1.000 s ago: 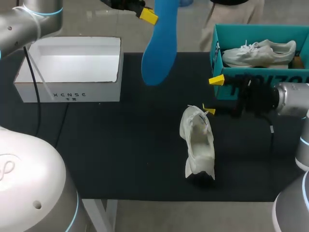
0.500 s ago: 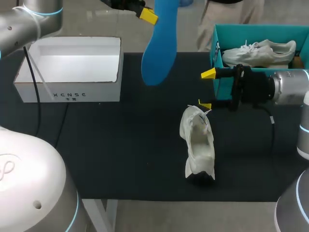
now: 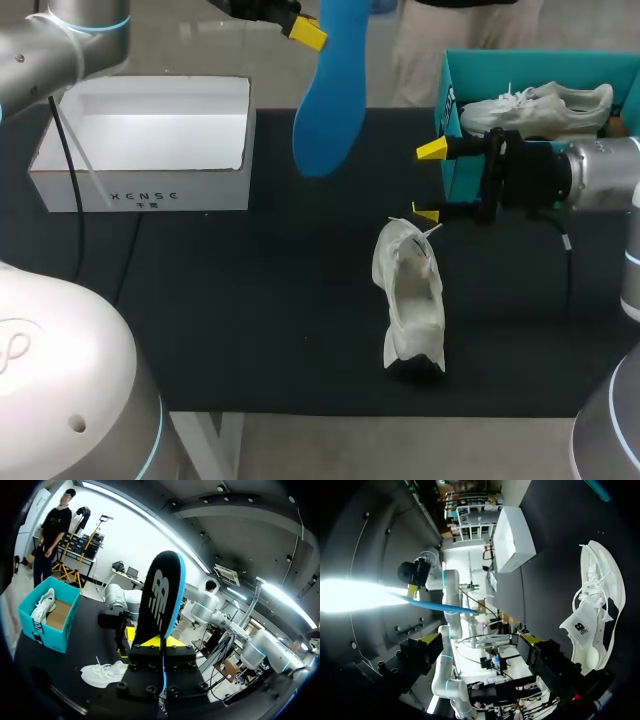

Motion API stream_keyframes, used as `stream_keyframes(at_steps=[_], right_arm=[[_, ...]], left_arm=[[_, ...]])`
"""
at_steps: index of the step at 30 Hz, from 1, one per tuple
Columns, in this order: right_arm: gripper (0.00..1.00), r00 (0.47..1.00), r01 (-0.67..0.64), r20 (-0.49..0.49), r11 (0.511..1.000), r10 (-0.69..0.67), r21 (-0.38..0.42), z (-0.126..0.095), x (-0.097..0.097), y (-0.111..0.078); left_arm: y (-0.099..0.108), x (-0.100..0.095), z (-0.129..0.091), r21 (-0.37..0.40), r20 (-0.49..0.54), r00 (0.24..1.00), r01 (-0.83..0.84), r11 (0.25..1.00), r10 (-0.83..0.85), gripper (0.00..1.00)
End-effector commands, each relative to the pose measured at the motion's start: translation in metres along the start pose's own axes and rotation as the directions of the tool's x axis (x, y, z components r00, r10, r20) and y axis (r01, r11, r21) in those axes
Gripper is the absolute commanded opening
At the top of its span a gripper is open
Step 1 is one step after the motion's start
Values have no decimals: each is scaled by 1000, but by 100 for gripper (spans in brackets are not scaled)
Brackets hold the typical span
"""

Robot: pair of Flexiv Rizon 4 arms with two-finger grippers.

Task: Take the shoe out of the shoebox, open the shoe tongue, remove and reinsert the insole, then place the shoe into the shoebox

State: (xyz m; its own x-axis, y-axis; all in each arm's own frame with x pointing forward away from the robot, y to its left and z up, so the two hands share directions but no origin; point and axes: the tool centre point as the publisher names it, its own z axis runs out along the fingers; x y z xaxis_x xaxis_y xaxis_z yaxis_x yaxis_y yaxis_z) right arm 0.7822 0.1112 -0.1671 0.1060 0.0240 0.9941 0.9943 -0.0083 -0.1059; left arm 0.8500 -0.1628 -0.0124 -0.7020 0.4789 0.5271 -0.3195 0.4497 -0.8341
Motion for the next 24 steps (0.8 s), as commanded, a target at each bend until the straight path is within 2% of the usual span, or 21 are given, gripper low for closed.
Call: stream_keyframes(at_steps=[1,18,21,23,24], right_arm=[[100,1000,-1,1,1000,1,-2,1,0,-1],[100,1000,-1,1,1000,1,-2,1,0,-1],[100,1000,-1,1,1000,1,-2,1,0,-1],[100,1000,-1,1,1000,1,-2,1,0,-1],[100,1000,-1,1,1000,1,-2,1,0,-1]], left_arm=[[0,-1,-1,-2,-2,1000,0,1000,0,0],[0,-1,-1,-2,-2,1000,0,1000,0,0],[7,22,1,22,11,982,-187,982,186,0],[19,33,0,11,12,952,-305,952,305,0],[24,34,-2,41,63,945,-323,945,320,0]])
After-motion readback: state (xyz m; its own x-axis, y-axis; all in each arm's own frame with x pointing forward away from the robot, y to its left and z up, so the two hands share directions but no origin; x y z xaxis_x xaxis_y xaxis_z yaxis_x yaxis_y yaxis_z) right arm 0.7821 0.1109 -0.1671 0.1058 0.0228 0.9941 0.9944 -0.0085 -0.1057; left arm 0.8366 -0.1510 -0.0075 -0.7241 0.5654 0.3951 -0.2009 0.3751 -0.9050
